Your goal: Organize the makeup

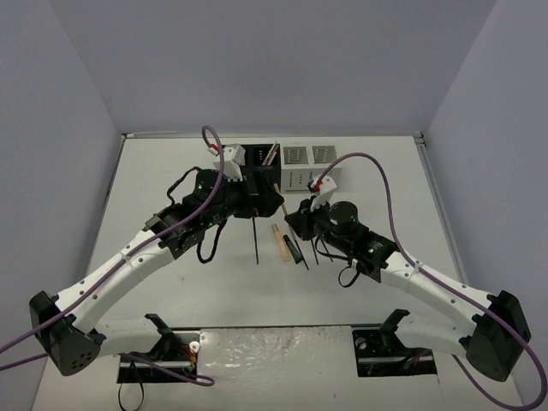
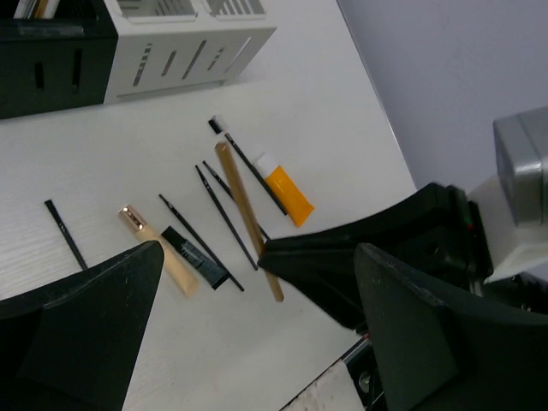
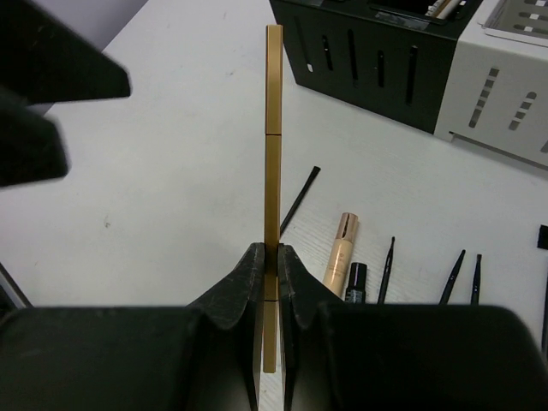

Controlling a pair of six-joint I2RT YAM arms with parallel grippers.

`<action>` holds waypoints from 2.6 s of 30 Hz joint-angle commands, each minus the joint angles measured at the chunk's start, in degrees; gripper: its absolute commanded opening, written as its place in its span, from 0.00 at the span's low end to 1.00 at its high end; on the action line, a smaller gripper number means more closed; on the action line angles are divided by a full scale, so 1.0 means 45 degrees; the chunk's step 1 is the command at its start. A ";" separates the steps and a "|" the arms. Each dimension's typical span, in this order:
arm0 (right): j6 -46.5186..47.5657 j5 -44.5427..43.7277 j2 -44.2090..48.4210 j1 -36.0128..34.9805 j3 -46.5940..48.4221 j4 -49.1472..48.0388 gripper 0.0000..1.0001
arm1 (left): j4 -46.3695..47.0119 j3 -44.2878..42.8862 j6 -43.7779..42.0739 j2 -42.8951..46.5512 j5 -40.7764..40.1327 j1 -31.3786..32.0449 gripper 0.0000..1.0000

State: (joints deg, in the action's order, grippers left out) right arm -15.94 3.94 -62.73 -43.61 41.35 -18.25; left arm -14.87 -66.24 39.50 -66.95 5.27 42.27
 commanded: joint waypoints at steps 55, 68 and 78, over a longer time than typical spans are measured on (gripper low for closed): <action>0.0504 -0.2925 0.2939 0.0043 -0.0297 0.2979 0.99 | 0.7811 -0.8029 -0.9317 -0.9981 0.0382 -0.3088 0.00; 0.0203 -0.2992 0.2385 0.0056 -0.0479 0.3104 0.97 | 0.7856 -0.7594 -0.8920 -1.0568 0.0438 -0.3318 0.38; -0.0425 -0.2927 0.1519 0.0063 -0.0284 0.3711 0.86 | 0.6158 -0.6471 -0.7801 -0.7077 -0.0904 -0.3314 0.82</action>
State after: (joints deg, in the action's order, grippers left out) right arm -15.87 -8.16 -53.35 -43.55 37.93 -1.05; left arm 13.06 -93.81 1.27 -112.31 5.10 27.83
